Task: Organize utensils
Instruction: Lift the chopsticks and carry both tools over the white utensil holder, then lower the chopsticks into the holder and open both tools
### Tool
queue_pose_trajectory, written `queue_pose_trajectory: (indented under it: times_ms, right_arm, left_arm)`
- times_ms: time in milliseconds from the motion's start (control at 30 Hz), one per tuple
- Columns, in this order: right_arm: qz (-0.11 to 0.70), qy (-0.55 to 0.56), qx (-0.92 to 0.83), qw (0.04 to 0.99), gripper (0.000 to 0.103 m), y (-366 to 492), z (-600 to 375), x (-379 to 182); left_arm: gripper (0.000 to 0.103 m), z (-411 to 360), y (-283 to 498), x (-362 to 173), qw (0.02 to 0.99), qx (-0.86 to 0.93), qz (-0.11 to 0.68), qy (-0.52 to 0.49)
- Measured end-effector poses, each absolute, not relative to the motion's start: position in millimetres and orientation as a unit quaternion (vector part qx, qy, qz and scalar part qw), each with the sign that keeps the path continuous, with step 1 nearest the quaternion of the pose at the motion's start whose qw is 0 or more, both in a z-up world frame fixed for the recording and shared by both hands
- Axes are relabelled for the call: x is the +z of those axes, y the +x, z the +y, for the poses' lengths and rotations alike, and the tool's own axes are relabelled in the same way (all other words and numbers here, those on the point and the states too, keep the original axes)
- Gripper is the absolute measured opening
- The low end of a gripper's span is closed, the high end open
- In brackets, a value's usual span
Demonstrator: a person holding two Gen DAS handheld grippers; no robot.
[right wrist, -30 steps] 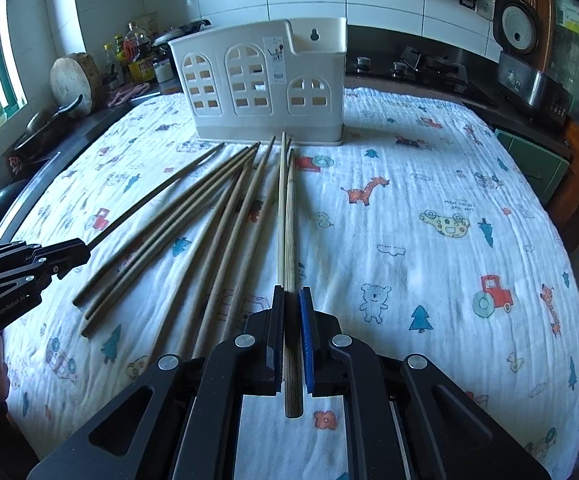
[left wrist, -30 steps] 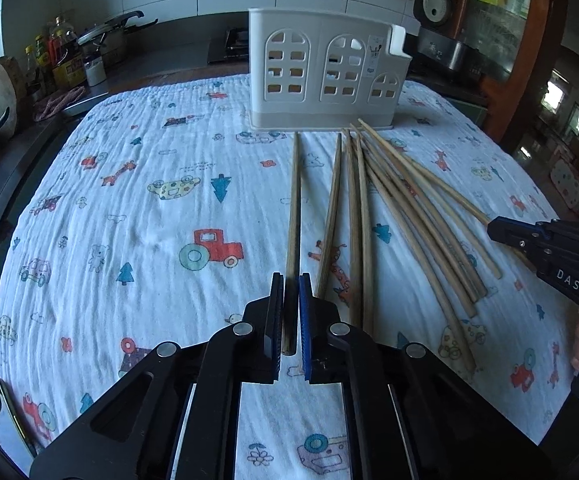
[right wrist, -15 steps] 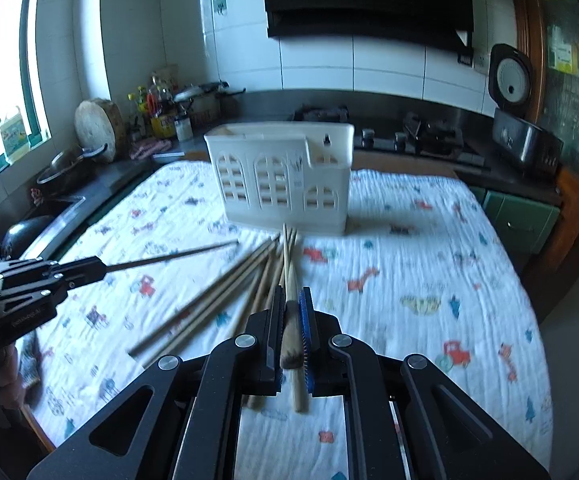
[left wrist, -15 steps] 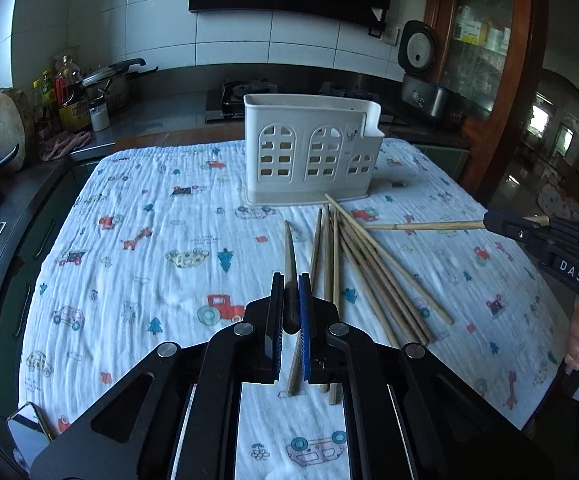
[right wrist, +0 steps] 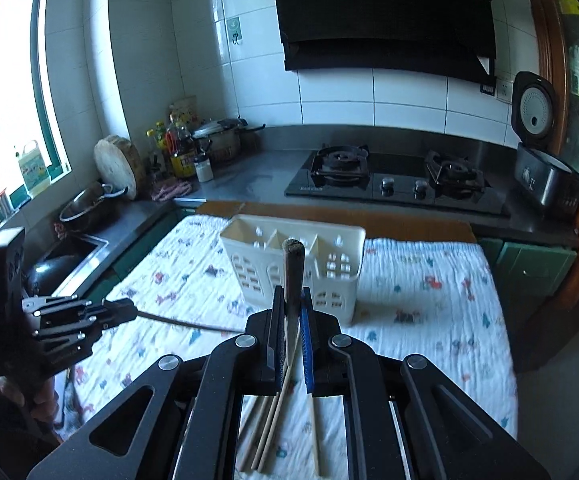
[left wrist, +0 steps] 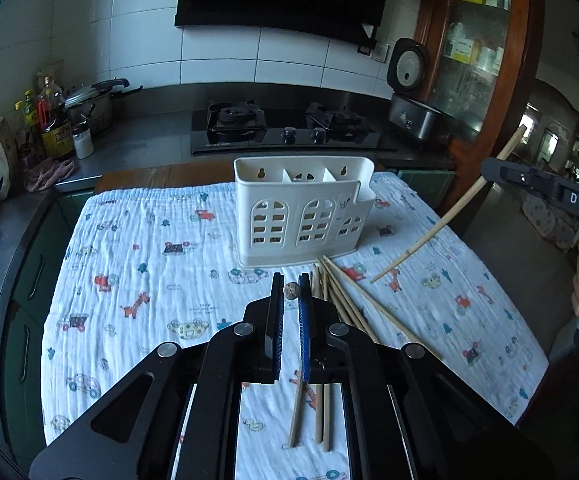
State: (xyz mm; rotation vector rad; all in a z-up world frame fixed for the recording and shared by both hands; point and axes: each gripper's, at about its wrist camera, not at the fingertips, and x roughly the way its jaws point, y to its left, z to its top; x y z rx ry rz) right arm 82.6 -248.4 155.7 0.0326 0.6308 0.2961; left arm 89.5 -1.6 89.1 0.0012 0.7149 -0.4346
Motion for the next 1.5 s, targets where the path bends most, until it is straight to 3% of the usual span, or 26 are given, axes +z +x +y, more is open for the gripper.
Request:
queue_pose_trajectory:
  times_ms: [367, 733, 1133, 1500]
  right_arm:
    - [0.269, -0.005, 0.118, 0.956, 0.007, 132.7, -257.6, 236.7]
    - [0.287, 0.001, 0.108, 0.952, 0.007, 182.2, -259.5, 211.9]
    - [0.333, 0.001, 0.109, 0.937, 0.008, 210.0, -256.4, 150.6]
    - [0.350, 0.011, 0.105, 0.931, 0.008, 214.0, -261.9, 130.0]
  left_arm:
    - [0.005, -2.4, 108.0, 204.3, 0.936, -0.234, 0.261, 0.007]
    - [0.005, -28.1, 179.2, 257.7, 0.959, -0.195, 0.204, 0.005]
    - [0.005, -32.1, 255.3, 192.5, 0.953, -0.167, 0.251, -0.031]
    - [0.006, -25.6, 267.1, 141.7, 0.938, -0.163, 0.304, -0.030]
